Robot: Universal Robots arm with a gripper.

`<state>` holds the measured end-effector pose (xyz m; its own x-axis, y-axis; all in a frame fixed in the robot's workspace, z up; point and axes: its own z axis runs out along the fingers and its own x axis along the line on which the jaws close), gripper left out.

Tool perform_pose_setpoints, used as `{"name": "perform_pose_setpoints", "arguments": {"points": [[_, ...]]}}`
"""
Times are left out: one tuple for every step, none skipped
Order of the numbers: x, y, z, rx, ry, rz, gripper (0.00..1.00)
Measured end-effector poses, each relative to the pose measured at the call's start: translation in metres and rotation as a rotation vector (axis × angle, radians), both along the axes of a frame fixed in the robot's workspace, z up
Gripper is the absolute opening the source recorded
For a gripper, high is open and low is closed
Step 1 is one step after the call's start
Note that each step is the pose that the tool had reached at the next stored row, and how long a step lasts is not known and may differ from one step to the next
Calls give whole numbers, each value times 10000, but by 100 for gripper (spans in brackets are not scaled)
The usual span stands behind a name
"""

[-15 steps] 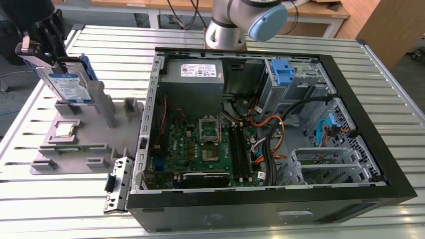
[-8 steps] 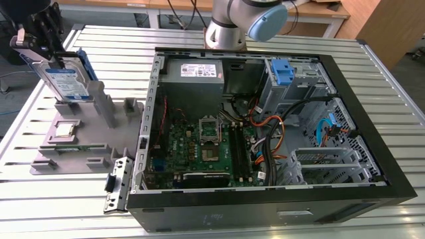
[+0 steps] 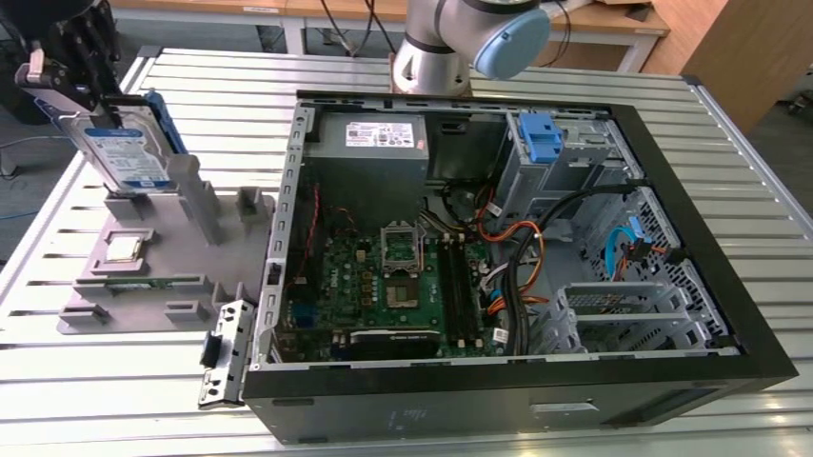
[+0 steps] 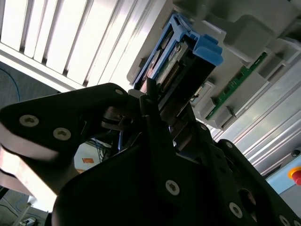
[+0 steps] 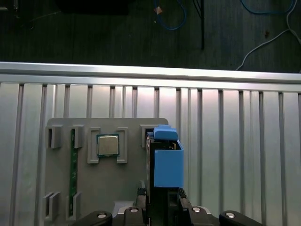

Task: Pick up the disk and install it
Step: 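Pick up the disk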

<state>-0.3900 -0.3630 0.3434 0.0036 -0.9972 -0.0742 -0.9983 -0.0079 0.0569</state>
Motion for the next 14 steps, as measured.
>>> {"name": "perform_pose_setpoints", "arguments": {"points": [[0,0,19,0,1,0,35],[0,0,38,0,0,0,35],[0,0,58,0,0,0,35],[0,0,78,0,0,0,35],[0,0,100,1,-1,0,35],[0,0,121,1,-1,0,35],[0,0,140,1,-1,0,35],[0,0,156,0,0,0,35],[0,0,168,1,0,0,35],[0,0,175,0,-1,0,35],[0,0,177,2,-2,0,35],[0,0,177,2,-3,0,35],[0,0,177,2,-4,0,35],[0,0,179,1,-1,0,35]]}}
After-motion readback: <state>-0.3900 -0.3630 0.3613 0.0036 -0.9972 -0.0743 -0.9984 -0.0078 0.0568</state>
